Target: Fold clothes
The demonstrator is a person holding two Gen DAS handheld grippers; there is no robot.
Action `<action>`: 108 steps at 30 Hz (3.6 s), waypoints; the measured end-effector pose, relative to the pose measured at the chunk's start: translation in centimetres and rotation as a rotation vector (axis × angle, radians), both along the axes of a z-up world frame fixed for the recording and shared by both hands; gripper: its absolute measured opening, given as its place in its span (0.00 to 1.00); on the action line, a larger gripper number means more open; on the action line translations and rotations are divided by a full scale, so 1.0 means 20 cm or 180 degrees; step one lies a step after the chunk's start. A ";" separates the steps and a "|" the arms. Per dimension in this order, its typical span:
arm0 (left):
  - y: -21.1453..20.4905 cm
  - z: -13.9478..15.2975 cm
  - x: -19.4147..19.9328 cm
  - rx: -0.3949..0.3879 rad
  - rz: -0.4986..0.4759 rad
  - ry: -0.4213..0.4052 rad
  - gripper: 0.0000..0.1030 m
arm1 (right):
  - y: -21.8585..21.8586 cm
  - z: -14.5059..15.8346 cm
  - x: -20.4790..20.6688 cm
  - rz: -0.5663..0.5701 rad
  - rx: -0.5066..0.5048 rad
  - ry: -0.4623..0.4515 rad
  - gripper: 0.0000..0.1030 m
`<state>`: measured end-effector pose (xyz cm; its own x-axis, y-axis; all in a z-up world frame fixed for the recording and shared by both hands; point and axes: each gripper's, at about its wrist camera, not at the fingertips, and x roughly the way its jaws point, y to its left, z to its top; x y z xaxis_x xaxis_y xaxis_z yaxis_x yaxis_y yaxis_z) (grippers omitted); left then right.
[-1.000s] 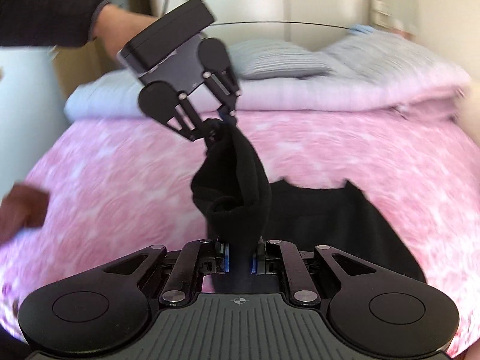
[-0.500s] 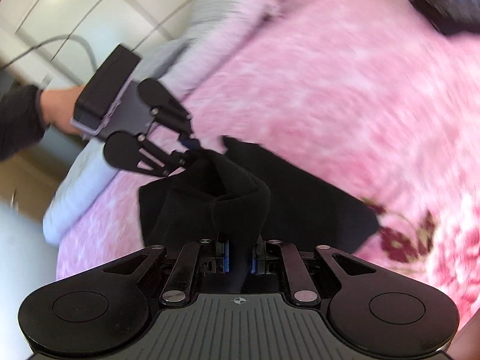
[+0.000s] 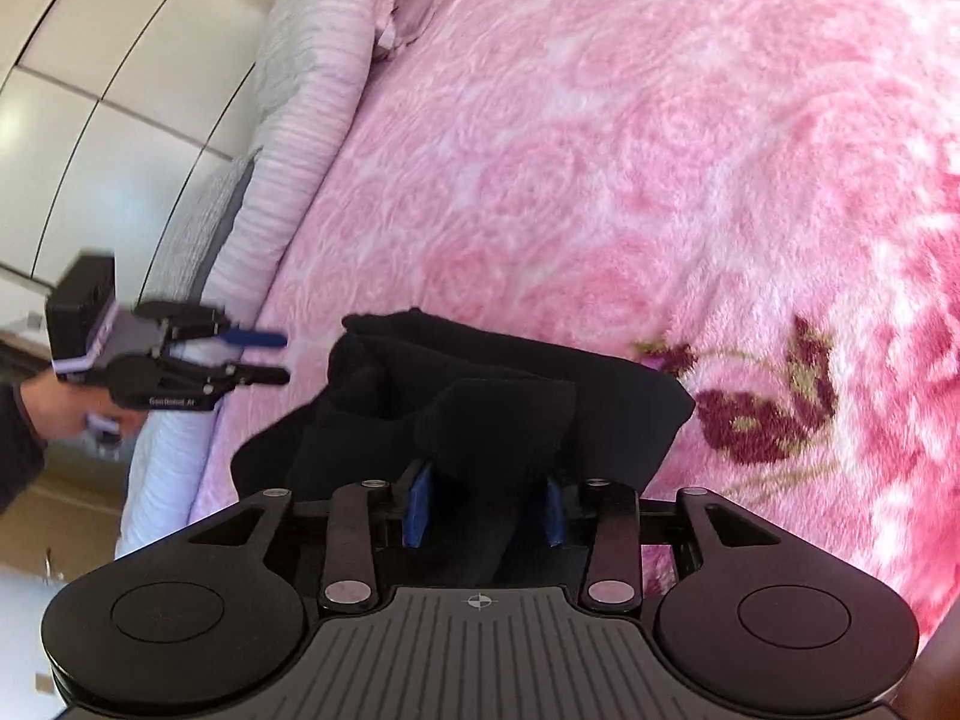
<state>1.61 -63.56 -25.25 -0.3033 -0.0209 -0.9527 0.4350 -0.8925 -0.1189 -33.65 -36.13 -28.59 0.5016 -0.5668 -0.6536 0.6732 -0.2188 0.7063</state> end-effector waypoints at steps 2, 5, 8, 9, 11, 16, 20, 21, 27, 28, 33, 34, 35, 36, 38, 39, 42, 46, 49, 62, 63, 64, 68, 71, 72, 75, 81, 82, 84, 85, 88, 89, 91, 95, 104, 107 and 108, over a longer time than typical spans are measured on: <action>0.00 -0.06 0.01 0.0167 0.0131 0.0064 0.32 | 0.01 0.01 0.01 -0.0072 0.0011 -0.0013 0.39; 0.00 -0.15 0.00 0.0373 0.0268 0.0136 0.33 | 0.00 -0.01 0.04 -0.0140 0.0086 -0.0004 0.33; 0.02 -0.26 -0.05 0.0537 0.0271 0.0139 0.26 | 0.00 -0.03 0.05 -0.0146 0.0181 0.0022 0.18; 0.03 -0.25 -0.05 0.0511 0.0238 0.0144 0.15 | -0.01 -0.03 0.06 -0.0138 0.0209 0.0065 0.16; 0.04 -0.23 -0.05 0.0471 0.0202 0.0187 0.01 | -0.02 -0.02 0.06 -0.0127 0.0249 0.0113 0.12; -0.02 -0.05 0.03 0.0175 0.0372 0.0438 0.01 | -0.03 0.11 0.04 -0.0129 -0.0006 0.0133 0.10; -0.02 -0.17 -0.02 0.0156 0.0385 0.0362 0.01 | -0.03 0.02 0.01 -0.0263 0.0041 0.0136 0.10; -0.01 -0.21 -0.03 0.0163 0.0378 0.0331 0.01 | -0.02 0.00 0.00 -0.0294 0.0069 0.0117 0.10; -0.02 -0.16 -0.04 0.0028 0.0563 0.0507 0.01 | 0.02 -0.01 -0.05 -0.0387 0.0012 0.0099 0.10; -0.02 -0.15 -0.04 0.0003 0.0588 0.0502 0.02 | 0.03 0.02 -0.04 -0.0359 -0.0042 0.0151 0.10; -0.02 -0.28 -0.04 0.0070 0.0661 0.0291 0.03 | 0.02 -0.14 -0.07 -0.0431 0.0195 -0.0022 0.12; -0.03 -0.28 -0.02 0.0097 0.0707 0.0307 0.04 | 0.02 -0.16 -0.09 -0.0457 0.0208 -0.0097 0.14; -0.04 -0.28 -0.01 0.0124 0.0752 0.0322 0.04 | 0.02 -0.14 -0.10 -0.0441 0.0194 -0.0105 0.16; -0.05 -0.28 0.00 0.0151 0.0798 0.0338 0.05 | 0.03 -0.11 -0.10 -0.0420 0.0189 -0.0047 0.18; -0.05 -0.25 0.02 0.0088 0.0824 0.0324 0.05 | 0.05 -0.05 -0.11 -0.0381 0.0186 0.0096 0.28; -0.05 -0.23 0.03 0.0042 0.0833 0.0310 0.08 | 0.06 -0.01 -0.12 -0.0385 0.0187 0.0164 0.29; -0.04 -0.12 0.04 -0.0101 0.0827 0.0368 0.10 | 0.10 0.10 -0.12 -0.0437 0.0154 0.0404 0.32; -0.02 -0.04 -0.08 -0.0199 0.0491 0.0509 0.27 | 0.10 0.28 0.01 -0.0265 -0.0158 0.1011 0.32; -0.02 -0.11 -0.21 -0.0182 0.0175 0.0448 0.32 | -0.01 0.31 0.16 0.0135 -0.0407 0.1097 0.33; 0.00 -0.12 -0.06 -0.0227 0.0480 0.0643 0.01 | -0.62 0.02 0.35 0.1515 0.0025 0.0743 0.34; 0.01 -0.13 -0.05 -0.0224 0.0509 0.0664 0.01 | -0.64 -0.01 0.35 0.1589 0.0075 0.0707 0.34; 0.02 -0.14 -0.04 -0.0229 0.0537 0.0690 0.01 | -0.66 -0.04 0.36 0.1669 0.0151 0.0662 0.34; 0.05 -0.13 -0.01 -0.0331 0.0623 0.0833 0.01 | -0.71 -0.10 0.39 0.1909 0.0296 0.0649 0.02; 0.05 -0.13 -0.01 -0.0402 0.0707 0.0846 0.01 | -0.70 0.00 0.36 0.1791 0.0024 0.0867 0.01; 0.04 -0.16 -0.02 -0.0381 0.0720 0.0803 0.01 | -0.69 0.03 0.35 0.1715 -0.0069 0.0939 0.01; 0.03 -0.25 -0.04 -0.0278 0.0718 0.0663 0.02 | -0.66 0.01 0.42 0.1795 -0.0148 0.1189 0.01; 0.01 -0.22 0.02 -0.0365 0.0925 0.0642 0.09 | -0.53 0.06 0.34 0.1300 -0.0208 0.1329 0.08; 0.01 -0.20 0.05 -0.0391 0.0970 0.0650 0.09 | -0.49 0.09 0.31 0.1163 -0.0227 0.1387 0.11; 0.03 -0.14 0.08 -0.0413 0.0984 0.0687 0.09 | -0.41 0.16 0.28 0.0966 -0.0271 0.1478 0.17; 0.04 -0.11 0.09 -0.0418 0.0977 0.0712 0.09 | -0.36 0.20 0.28 0.0916 -0.0313 0.1497 0.19; 0.13 -0.07 0.04 -0.0265 0.0814 0.0821 0.09 | -0.22 0.28 0.33 0.0938 -0.0424 0.1430 0.22; 0.17 -0.08 0.00 -0.0216 0.0689 0.0828 0.09 | -0.20 0.28 0.37 0.0985 -0.0436 0.1408 0.22; 0.23 -0.14 -0.10 -0.0165 0.0490 0.0776 0.09 | -0.16 0.26 0.43 0.1089 -0.0444 0.1354 0.23; 0.26 -0.29 -0.23 -0.0293 0.0346 0.0663 0.09 | -0.17 0.14 0.46 0.1145 -0.0350 0.1289 0.24; 0.17 -0.29 -0.25 -0.0300 0.0543 0.0598 0.03 | -0.11 0.10 0.22 0.0782 0.0044 0.1450 0.24; 0.17 -0.30 -0.23 -0.0287 0.0631 0.0600 0.03 | -0.11 0.18 0.24 0.0736 -0.0146 0.1498 0.26; 0.17 -0.31 -0.23 -0.0293 0.0634 0.0596 0.03 | -0.11 0.20 0.26 0.0791 -0.0248 0.1468 0.26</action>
<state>-2.98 -60.18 -31.36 -0.4549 -0.1814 -0.8719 0.5810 -0.8024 -0.1362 -28.49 -38.33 -24.61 0.2973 -0.5230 -0.7988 0.9427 0.0282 0.3324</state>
